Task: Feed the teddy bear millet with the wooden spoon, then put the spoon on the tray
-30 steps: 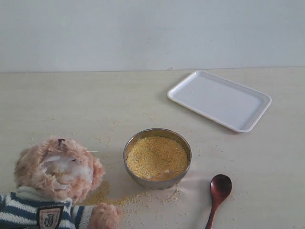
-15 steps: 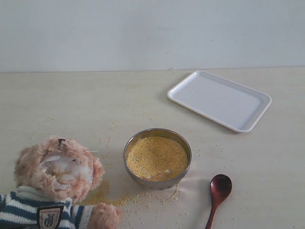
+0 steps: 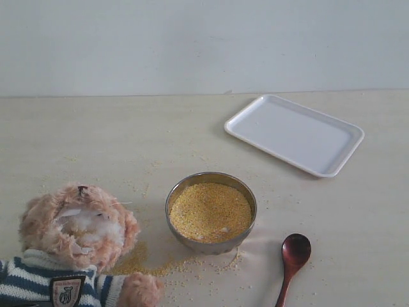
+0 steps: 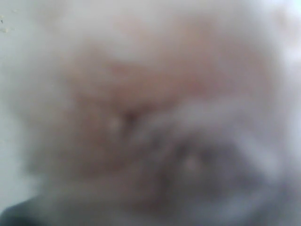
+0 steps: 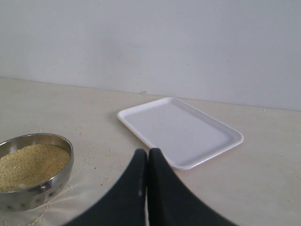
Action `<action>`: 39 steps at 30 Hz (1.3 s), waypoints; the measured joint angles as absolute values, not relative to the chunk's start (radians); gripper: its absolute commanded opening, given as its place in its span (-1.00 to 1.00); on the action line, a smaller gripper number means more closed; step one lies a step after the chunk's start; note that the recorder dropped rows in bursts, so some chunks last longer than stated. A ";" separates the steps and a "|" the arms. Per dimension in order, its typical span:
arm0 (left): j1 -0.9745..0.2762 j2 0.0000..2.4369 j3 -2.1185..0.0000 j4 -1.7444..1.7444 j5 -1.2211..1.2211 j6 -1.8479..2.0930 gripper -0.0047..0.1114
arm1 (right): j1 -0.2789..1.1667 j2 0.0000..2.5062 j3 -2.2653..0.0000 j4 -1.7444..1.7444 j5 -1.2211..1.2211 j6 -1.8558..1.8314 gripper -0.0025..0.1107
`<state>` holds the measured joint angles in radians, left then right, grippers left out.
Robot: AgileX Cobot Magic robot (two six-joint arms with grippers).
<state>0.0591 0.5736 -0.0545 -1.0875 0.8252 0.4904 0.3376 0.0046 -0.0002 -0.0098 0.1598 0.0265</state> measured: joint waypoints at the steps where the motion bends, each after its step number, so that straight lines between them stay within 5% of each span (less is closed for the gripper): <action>1: 0.059 0.574 -0.055 -1.088 0.825 0.490 -0.83 | 0.338 0.005 0.000 -0.010 0.160 0.027 -0.96; 17: 0.059 0.574 -0.055 -1.088 0.825 0.490 -0.83 | 0.338 0.005 0.000 0.310 -0.204 0.683 -0.96; 23: 0.059 0.574 -0.055 -1.088 0.825 0.490 -0.83 | 0.377 0.003 -0.129 -0.051 -0.171 0.918 -0.96; 30: 0.059 0.574 -0.055 -1.088 0.825 0.490 -0.83 | 0.608 0.167 -0.377 -0.579 0.081 1.130 -0.73; 39: 0.059 0.574 -0.055 -1.088 0.825 0.490 -0.83 | 0.998 0.661 -0.610 -0.498 0.683 0.673 -0.62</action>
<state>0.0591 0.5736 -0.0545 -1.0875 0.8252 0.4904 0.9976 0.6606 -0.6097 -0.4980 0.6825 0.6728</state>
